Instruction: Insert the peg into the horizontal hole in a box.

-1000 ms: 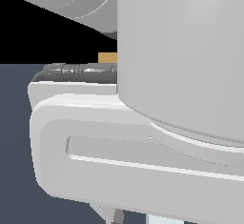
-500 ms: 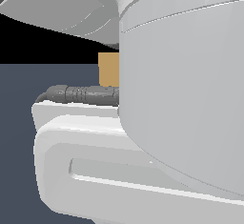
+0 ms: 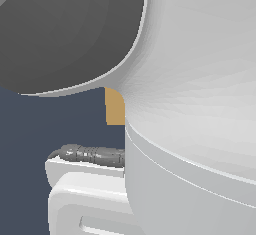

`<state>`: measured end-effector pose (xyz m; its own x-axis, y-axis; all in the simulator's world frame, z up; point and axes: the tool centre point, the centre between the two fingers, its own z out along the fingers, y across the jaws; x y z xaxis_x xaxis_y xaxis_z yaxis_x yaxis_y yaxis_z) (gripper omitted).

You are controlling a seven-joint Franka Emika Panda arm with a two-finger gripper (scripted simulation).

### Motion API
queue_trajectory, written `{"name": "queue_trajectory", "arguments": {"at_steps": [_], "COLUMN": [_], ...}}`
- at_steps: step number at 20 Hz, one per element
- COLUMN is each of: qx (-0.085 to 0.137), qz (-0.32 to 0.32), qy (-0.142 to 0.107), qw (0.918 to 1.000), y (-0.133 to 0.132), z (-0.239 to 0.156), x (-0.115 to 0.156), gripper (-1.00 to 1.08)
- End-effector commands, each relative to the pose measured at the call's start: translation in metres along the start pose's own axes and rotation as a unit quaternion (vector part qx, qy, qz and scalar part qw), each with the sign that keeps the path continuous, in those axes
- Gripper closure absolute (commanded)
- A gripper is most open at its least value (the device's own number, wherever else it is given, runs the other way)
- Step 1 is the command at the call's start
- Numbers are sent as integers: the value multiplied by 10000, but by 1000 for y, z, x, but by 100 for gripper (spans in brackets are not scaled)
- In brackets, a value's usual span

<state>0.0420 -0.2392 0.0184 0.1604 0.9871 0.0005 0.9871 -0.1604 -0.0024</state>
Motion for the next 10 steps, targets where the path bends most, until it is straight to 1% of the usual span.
{"name": "queue_trajectory", "arguments": {"at_steps": [1,2,10], "qx": [-11,-11,-11], "qz": [0,0,0], "qy": [-2,-2,-2], "qw": [10000,10000,10000], "y": [1,1,1], "z": [0,0,0], "x": [0,0,0], "gripper": [-92,108,108]}}
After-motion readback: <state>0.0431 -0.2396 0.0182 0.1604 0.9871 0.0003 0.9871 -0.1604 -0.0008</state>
